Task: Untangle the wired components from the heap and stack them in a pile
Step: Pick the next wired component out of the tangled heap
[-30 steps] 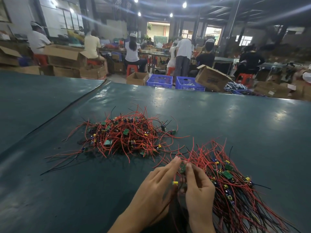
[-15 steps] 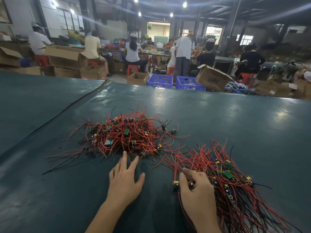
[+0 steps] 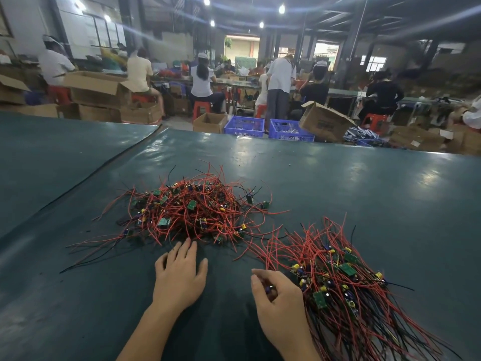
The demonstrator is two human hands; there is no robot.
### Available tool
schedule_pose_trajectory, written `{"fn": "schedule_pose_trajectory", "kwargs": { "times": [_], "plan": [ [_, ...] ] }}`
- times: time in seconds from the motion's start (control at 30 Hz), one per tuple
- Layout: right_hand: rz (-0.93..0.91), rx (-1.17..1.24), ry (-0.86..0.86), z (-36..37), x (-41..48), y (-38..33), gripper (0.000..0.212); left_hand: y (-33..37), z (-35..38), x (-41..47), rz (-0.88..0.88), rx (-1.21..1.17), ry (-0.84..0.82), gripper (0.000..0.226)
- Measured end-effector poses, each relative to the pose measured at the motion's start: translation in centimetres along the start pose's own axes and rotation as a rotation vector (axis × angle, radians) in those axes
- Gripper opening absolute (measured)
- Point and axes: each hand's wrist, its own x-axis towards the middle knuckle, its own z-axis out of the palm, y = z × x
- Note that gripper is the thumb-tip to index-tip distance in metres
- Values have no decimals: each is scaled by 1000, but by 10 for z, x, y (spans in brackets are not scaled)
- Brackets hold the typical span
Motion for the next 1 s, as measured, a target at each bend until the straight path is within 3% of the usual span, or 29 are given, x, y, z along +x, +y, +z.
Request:
{"fn": "schedule_pose_trajectory", "kwargs": {
  "times": [0.1, 0.2, 0.3, 0.4, 0.5, 0.63, 0.8, 1.0],
  "plan": [
    [7, 13, 13, 2, 1, 4, 20, 0, -1, 0, -12, -113, 55, 58],
    [9, 16, 12, 4, 2, 6, 19, 5, -7, -4, 3, -359, 222, 39],
    [1, 24, 20, 6, 2, 4, 22, 15, -17, -14, 102, -671, 440, 13],
    [-7, 60, 46, 8, 2, 3, 21, 32, -25, -26, 270, -802, 520, 15],
    [-12, 132, 35, 8, 2, 3, 38, 48, -25, -37, 456, -874, 451, 34],
    [-110, 82, 53, 11, 1, 2, 64, 58, -18, -45, 580, -986, 225, 40],
    [-187, -14, 72, 11, 4, 5, 58, 60, -16, -47, 565, -1147, -19, 46],
    [-254, -51, -22, 12, 0, 5, 55, 59, -13, -44, 495, -1267, -129, 60]
  ]
}}
